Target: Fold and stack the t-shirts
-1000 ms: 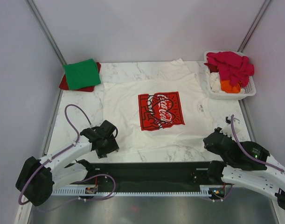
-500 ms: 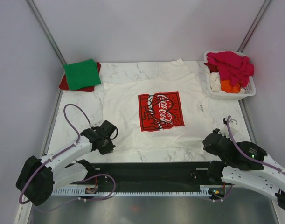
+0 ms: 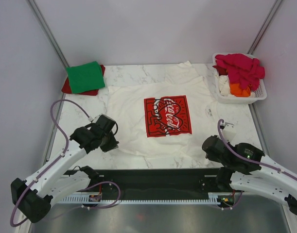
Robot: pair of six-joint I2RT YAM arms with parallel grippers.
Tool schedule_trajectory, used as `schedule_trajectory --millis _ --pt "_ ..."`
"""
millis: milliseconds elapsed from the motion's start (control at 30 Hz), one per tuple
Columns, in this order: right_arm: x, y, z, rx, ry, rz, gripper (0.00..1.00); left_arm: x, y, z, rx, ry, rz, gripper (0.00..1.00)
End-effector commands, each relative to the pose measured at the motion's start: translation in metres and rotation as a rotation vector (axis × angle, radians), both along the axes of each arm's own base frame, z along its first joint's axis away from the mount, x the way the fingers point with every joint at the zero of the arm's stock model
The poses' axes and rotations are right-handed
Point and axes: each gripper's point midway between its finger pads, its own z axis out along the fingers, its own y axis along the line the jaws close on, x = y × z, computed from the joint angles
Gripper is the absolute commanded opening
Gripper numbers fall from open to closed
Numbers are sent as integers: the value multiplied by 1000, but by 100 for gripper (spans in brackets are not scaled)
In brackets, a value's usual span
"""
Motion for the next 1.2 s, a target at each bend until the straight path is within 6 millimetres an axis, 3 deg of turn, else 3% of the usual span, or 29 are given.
schedule_trajectory --millis 0,33,100,133,167,200,267,300,367,433,467,533,567,600,667,900,1167 --pt "26 10 33 -39 -105 -10 0 1 12 21 75 16 -52 2" --pt "37 13 49 -51 -155 -17 0 8 13 24 101 17 -75 2" --pt "50 22 57 -109 -172 -12 0 19 22 25 111 27 -53 2" --pt "62 26 71 -120 -207 -12 0 26 21 27 115 28 -93 2" --pt "71 30 70 -157 -195 -7 0 35 30 28 115 27 -66 2" --pt "84 22 71 -177 -188 -44 0 41 33 28 114 28 -67 2" --pt "108 35 66 -163 -141 32 0 58 35 30 103 27 -106 2" --pt "130 25 68 -135 -151 -28 0 68 38 34 86 17 -98 2" --pt "148 25 53 -158 -85 10 0 83 40 27 101 42 -117 2" --pt "172 18 53 -168 -85 -13 0 96 38 27 98 40 -138 2" --pt "181 19 40 -189 -40 -8 0 106 39 19 101 55 -133 2" --pt "202 12 37 -197 -34 -19 0 120 37 19 87 56 -145 2" --pt "210 10 25 -211 5 -22 0 127 38 17 85 54 -140 2" --pt "220 8 26 -197 1 -21 0 135 36 13 75 68 -146 2" --pt "232 7 16 -198 35 -20 0 145 38 10 80 73 -154 2" --pt "268 -24 38 -209 1 -94 0 176 51 0 121 98 -147 2" --pt "292 -33 16 -229 63 -111 0 204 56 -8 143 110 -157 2"
